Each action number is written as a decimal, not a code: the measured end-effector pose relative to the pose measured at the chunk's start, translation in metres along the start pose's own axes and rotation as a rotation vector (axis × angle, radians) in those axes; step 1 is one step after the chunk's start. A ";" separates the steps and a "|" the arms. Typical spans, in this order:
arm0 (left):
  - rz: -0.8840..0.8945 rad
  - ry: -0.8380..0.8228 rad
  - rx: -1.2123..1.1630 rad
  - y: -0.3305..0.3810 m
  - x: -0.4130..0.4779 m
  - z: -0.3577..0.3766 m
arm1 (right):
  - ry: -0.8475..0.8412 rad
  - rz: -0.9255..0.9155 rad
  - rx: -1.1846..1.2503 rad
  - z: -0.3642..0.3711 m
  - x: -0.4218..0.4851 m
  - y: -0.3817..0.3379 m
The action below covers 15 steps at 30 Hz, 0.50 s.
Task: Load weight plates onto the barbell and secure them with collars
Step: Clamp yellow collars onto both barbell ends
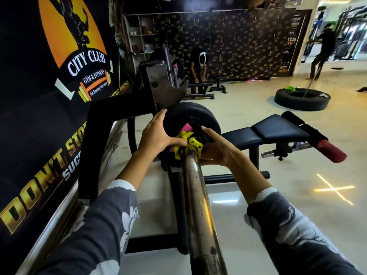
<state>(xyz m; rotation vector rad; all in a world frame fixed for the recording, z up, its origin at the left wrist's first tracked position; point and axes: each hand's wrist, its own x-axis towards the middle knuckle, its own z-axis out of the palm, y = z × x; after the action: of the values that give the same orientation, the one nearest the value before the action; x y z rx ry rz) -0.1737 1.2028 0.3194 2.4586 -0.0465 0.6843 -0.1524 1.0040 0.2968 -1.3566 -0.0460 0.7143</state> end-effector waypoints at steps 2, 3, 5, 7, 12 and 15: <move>0.004 0.002 0.001 0.000 0.000 0.000 | -0.055 0.058 0.154 0.002 -0.001 0.001; 0.006 0.006 0.000 0.001 0.000 0.000 | -0.032 0.058 0.186 0.001 0.001 0.000; 0.011 0.015 0.000 0.001 -0.001 0.000 | 0.042 0.056 0.188 0.001 0.004 0.002; 0.010 0.024 0.002 0.000 -0.002 0.001 | 0.107 0.064 0.198 0.000 0.005 0.007; 0.004 0.040 -0.007 -0.003 -0.004 0.001 | 0.144 0.006 0.253 -0.001 0.010 0.016; 0.011 0.043 -0.008 -0.002 -0.004 0.001 | 0.118 -0.018 0.336 -0.003 0.012 0.023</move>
<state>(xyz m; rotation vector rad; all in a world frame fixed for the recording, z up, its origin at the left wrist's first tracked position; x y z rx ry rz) -0.1760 1.2034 0.3156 2.4365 -0.0463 0.7408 -0.1514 1.0080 0.2714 -1.0717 0.1497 0.5949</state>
